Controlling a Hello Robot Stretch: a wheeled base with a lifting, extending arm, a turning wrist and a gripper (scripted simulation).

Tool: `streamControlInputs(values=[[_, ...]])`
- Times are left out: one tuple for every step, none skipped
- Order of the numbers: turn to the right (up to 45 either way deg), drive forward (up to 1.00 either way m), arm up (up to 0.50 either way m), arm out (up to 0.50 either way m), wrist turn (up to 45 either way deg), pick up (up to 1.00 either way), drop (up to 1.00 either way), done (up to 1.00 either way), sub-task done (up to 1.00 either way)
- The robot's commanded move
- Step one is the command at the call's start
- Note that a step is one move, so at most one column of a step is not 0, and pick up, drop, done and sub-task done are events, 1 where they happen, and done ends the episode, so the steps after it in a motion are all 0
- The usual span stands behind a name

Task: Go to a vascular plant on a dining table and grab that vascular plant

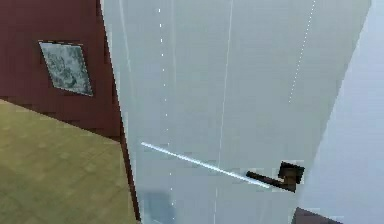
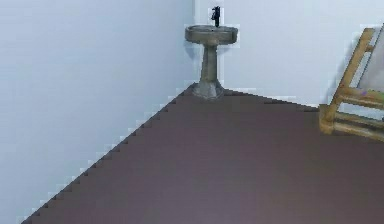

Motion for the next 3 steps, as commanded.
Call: streamControlInputs(values=[[-33.0, 0.0, 0.0, 0.0, 0.0, 0.0, 0.0, 0.0, 0.0], [0.0, 0.65, 0.0, 0.0, 0.0, 0.0, 0.0, 0.0, 0.0], [-9.0, 0.0, 0.0, 0.0, 0.0, 0.0, 0.0, 0.0, 0.0]])
